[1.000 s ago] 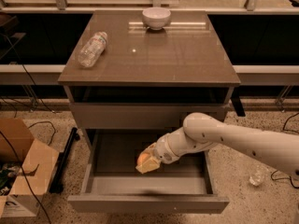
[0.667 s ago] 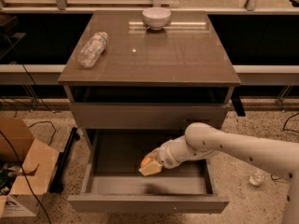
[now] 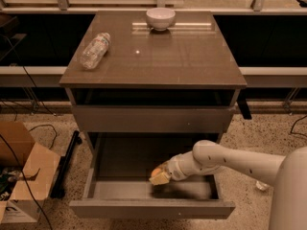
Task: Place orange into middle drawer
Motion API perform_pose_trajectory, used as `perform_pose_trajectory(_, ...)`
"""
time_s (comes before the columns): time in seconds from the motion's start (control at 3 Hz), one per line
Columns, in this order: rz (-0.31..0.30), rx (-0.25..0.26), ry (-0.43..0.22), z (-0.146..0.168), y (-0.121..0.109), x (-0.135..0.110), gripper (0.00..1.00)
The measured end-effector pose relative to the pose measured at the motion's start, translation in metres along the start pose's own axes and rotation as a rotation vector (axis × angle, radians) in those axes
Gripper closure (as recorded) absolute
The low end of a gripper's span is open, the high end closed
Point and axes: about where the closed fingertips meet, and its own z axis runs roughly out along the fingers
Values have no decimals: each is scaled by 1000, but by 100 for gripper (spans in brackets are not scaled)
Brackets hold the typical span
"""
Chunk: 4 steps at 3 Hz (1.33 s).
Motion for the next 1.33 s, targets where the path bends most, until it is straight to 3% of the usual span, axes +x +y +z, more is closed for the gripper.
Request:
perform_pose_trajectory(0.67,52,49,51,17,-21,32,52)
perform_pose_trajectory(1.33,51,41,51,20,-19,32,5)
